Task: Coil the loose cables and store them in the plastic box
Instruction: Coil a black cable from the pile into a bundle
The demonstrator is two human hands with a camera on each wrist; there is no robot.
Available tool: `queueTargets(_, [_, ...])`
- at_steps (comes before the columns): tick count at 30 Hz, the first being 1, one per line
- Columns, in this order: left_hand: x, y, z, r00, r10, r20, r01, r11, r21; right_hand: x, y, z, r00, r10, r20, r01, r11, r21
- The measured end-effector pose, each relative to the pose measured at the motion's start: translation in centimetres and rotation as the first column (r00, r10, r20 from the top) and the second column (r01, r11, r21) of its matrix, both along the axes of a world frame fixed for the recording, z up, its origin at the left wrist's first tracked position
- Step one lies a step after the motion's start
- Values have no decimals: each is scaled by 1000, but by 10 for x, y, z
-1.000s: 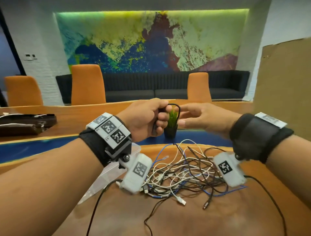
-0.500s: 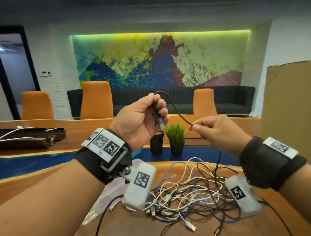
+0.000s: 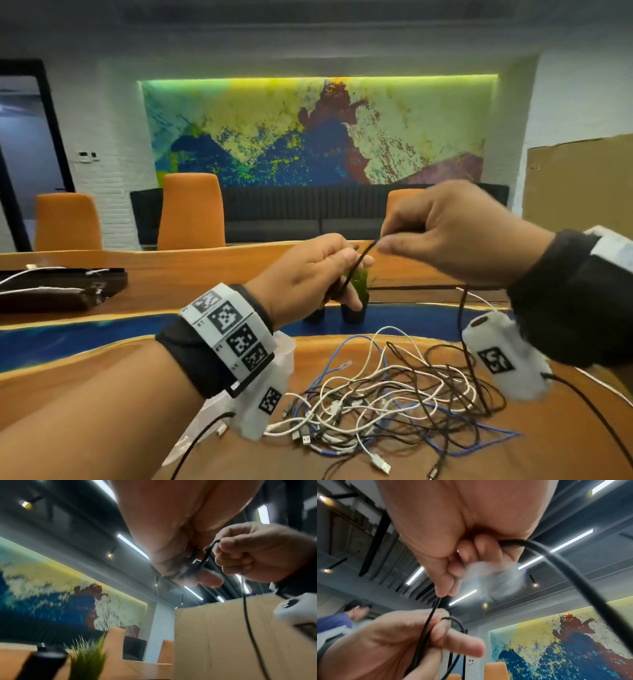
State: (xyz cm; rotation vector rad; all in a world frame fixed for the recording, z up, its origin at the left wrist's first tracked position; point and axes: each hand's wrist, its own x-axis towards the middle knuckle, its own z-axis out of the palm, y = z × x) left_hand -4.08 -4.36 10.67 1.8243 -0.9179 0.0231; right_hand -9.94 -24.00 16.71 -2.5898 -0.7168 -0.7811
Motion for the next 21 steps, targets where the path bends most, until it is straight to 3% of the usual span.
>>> queueTargets(3, [-3,2,0,993,-59,-104,49,994,-98,-2,-10,14,998,17,53,-26,984,177])
queueTargets(7, [-9,3,2,968,-195,-160,176,977,-122,6,-17,13,992,17,126,-56,949,312])
queueTargets(11, [-20,2,8,882,-370,-291,300,918,-259,27,-26,-6,991,-48,123,-14,888,461])
queueTargets(15, [-30,-4,17,815,-447,-368,219,827,-519,31,-19,-48,999,-35,-38,44,964,261])
queueTargets(19, [-18,-11,23,860,-361,-361,7,716,-698,10,0,-68,982,54,-178,-54,999,6])
queueTargets(21, [-13,-14,25,912,-227,-341,-63,744,-665,0,8,-68,976,13,-218,-62,974,-219])
